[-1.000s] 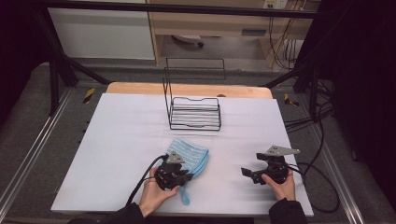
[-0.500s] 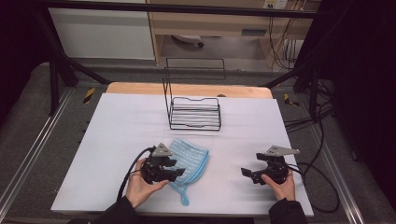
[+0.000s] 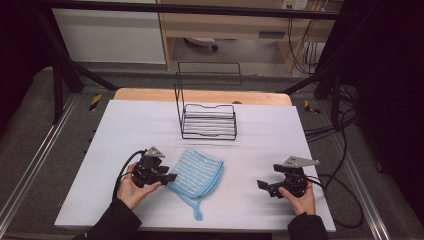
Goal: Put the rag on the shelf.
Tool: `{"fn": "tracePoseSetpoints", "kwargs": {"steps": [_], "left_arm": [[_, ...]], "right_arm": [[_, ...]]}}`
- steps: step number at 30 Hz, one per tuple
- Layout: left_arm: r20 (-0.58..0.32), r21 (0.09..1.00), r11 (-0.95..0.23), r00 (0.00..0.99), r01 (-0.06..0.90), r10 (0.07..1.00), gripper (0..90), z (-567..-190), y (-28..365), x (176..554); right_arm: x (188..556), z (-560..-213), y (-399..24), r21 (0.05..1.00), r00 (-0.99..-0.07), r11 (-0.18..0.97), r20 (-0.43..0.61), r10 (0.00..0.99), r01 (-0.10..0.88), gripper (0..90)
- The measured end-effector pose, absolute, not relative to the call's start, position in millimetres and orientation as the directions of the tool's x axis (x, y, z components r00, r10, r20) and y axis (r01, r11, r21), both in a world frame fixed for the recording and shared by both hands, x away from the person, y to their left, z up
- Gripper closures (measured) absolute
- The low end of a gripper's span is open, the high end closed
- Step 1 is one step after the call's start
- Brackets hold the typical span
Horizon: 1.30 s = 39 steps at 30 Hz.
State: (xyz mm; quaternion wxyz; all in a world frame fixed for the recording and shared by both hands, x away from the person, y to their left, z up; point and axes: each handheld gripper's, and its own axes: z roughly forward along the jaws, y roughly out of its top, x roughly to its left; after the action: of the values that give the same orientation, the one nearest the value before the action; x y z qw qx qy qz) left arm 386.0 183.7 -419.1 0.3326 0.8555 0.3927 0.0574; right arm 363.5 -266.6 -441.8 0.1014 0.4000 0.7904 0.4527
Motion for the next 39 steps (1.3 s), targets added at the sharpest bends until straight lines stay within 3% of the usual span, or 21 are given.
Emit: {"fn": "tracePoseSetpoints", "kwargs": {"steps": [10, 12, 19, 39], "left_arm": [[-0.177, 0.586, -0.487, 0.689, 0.647, 0.703, 66.4, -431, 181, 387], [-0.193, 0.588, -0.481, 0.690, 0.651, 0.698, 73.9, -433, 181, 386], [-0.210, 0.581, -0.466, 0.677, 0.667, 0.706, 83.8, -431, 181, 382], [-0.238, 0.606, -0.414, 0.652, 0.679, 0.720, 84.7, -431, 191, 346]], "right_arm": [[362, -439, -259, 0.813, -0.664, 0.264, 0.188, 0.724, 0.519, 1.3], [362, -437, -251, 0.817, -0.669, 0.263, 0.190, 0.718, 0.514, 1.5], [362, -436, -237, 0.816, -0.675, 0.269, 0.188, 0.714, 0.512, 1.9], [361, -436, -239, 0.809, -0.669, 0.284, 0.172, 0.723, 0.515, 1.1]]}}
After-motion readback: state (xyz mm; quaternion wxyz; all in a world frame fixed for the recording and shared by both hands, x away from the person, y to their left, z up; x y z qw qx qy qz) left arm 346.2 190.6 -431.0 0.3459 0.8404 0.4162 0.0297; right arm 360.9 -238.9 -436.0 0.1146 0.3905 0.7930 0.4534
